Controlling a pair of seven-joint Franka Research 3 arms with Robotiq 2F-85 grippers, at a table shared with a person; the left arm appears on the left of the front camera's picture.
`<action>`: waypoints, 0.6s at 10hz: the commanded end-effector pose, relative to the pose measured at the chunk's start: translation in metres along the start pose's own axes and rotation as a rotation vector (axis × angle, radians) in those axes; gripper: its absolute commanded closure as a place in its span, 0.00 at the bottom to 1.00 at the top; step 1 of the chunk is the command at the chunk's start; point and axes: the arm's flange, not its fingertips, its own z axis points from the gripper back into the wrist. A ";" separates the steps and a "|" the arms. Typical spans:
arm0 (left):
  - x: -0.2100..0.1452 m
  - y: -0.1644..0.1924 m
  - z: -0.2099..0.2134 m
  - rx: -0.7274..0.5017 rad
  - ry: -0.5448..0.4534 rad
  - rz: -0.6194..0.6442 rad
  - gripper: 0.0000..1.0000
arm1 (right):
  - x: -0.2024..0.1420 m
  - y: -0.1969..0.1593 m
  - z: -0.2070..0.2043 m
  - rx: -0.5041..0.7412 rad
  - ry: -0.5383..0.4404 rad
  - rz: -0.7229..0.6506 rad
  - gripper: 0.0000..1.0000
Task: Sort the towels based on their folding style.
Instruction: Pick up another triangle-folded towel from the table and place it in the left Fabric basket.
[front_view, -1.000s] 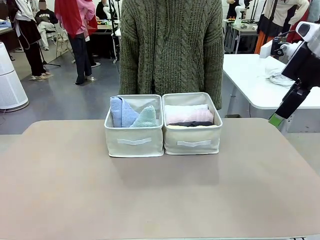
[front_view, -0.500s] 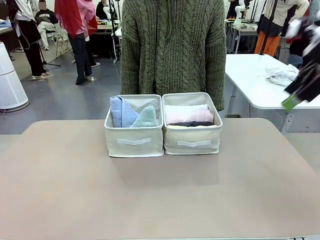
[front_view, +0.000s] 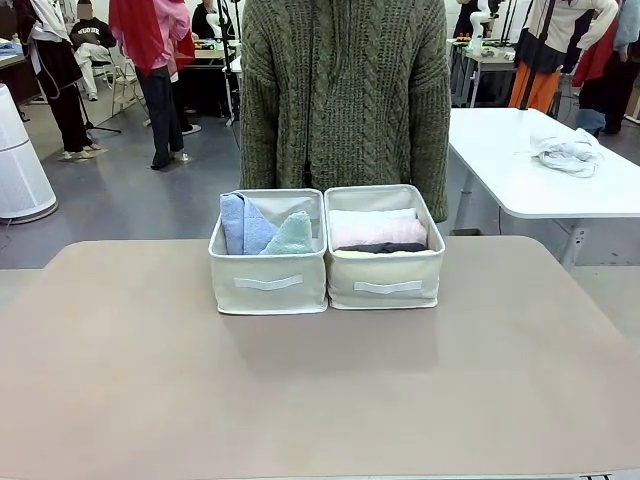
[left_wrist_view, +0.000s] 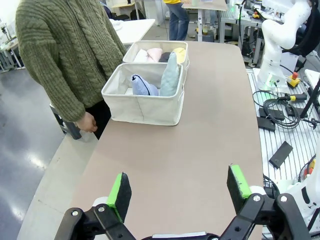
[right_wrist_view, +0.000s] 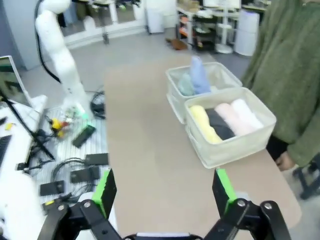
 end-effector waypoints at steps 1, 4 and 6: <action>0.003 -0.002 -0.001 0.005 -0.008 0.015 0.00 | -0.021 -0.016 0.019 0.089 0.018 0.004 0.00; 0.003 -0.002 -0.001 0.005 -0.008 0.015 0.00 | -0.038 -0.023 0.035 0.017 -0.005 -0.004 0.00; 0.003 -0.002 -0.001 0.005 -0.008 0.015 0.00 | -0.043 -0.028 0.032 -0.021 -0.022 -0.022 0.00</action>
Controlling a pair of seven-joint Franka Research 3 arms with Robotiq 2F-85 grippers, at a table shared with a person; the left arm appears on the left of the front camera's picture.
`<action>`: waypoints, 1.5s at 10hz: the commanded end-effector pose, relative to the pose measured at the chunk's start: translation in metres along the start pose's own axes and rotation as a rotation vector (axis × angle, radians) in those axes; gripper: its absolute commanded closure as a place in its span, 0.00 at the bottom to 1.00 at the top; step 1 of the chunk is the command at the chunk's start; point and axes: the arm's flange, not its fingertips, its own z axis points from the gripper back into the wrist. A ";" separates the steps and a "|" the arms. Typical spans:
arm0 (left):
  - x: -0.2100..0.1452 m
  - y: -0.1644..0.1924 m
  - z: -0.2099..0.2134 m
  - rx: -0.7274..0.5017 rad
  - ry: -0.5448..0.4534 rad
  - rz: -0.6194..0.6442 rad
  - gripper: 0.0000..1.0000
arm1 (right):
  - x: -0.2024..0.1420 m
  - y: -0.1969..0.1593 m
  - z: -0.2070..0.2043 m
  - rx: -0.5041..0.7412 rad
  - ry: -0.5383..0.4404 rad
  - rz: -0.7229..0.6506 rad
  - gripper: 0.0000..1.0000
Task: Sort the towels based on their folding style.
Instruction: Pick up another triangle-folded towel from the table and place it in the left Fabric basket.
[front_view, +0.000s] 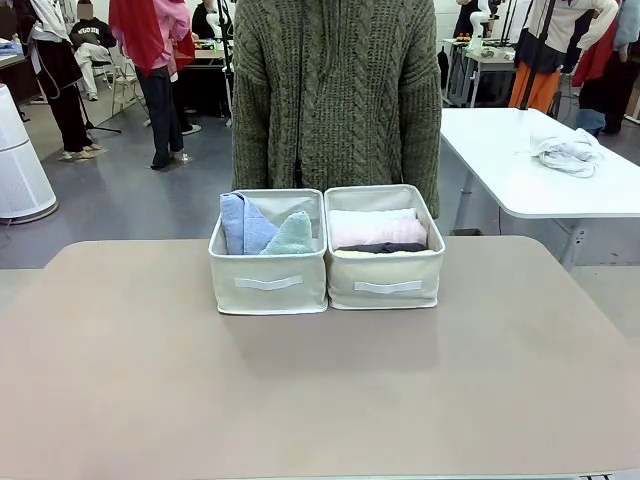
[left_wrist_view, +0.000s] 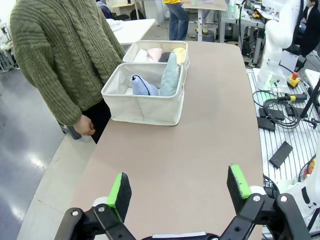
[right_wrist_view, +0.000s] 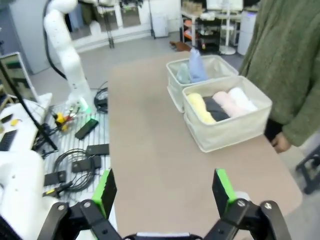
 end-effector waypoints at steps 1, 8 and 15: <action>0.003 -0.002 -0.001 0.005 -0.008 0.015 0.00 | 0.005 -0.004 -0.006 -0.074 -0.041 -0.025 0.00; 0.003 -0.002 -0.001 0.005 -0.008 0.015 0.00 | 0.004 -0.011 0.000 -0.093 -0.046 -0.038 0.00; 0.003 -0.002 -0.001 0.005 -0.008 0.015 0.00 | 0.004 -0.011 0.000 -0.093 -0.046 -0.038 0.00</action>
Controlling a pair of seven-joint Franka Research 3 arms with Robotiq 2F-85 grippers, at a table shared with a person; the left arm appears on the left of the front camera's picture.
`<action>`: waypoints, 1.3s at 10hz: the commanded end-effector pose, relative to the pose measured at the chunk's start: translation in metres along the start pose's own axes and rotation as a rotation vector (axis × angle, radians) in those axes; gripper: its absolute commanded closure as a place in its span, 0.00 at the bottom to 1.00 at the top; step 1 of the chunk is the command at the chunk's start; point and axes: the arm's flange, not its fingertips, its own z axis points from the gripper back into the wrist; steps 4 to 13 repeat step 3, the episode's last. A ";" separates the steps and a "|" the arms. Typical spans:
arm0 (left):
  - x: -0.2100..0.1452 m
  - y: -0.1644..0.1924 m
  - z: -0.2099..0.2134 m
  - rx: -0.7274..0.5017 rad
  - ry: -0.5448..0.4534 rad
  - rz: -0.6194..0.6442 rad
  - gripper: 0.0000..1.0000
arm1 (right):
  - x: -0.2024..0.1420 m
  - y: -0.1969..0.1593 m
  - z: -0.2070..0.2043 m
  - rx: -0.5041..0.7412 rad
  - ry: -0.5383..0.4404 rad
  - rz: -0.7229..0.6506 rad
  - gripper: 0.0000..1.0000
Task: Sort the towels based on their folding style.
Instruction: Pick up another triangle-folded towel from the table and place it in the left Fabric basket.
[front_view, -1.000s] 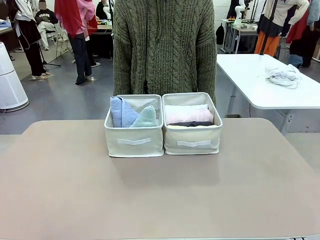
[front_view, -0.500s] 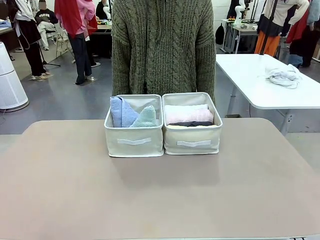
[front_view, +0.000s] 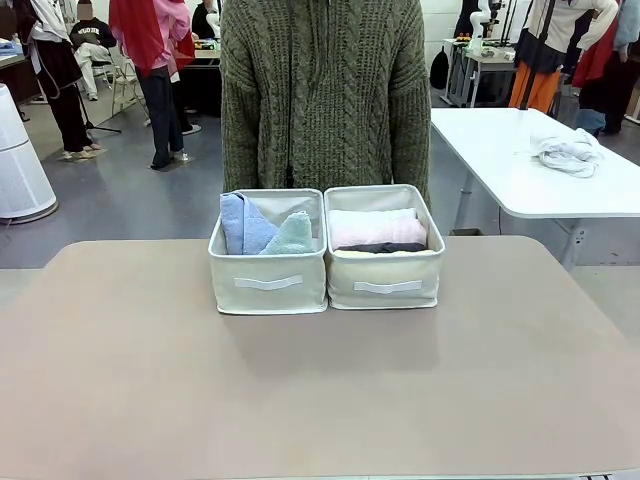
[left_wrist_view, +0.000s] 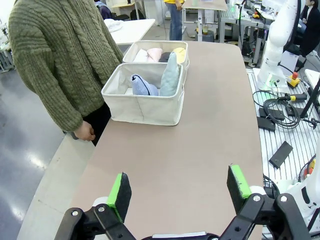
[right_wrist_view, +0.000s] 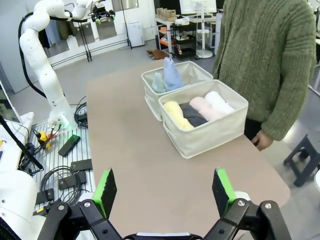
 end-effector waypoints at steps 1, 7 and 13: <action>0.003 -0.002 -0.001 0.005 -0.008 0.016 0.00 | -0.002 -0.001 0.001 0.011 -0.004 0.015 0.00; 0.003 -0.002 -0.001 0.005 -0.008 0.016 0.00 | -0.002 -0.001 0.001 0.011 -0.004 0.015 0.00; 0.003 -0.002 -0.001 0.005 -0.008 0.016 0.00 | -0.002 -0.001 0.001 0.011 -0.004 0.015 0.00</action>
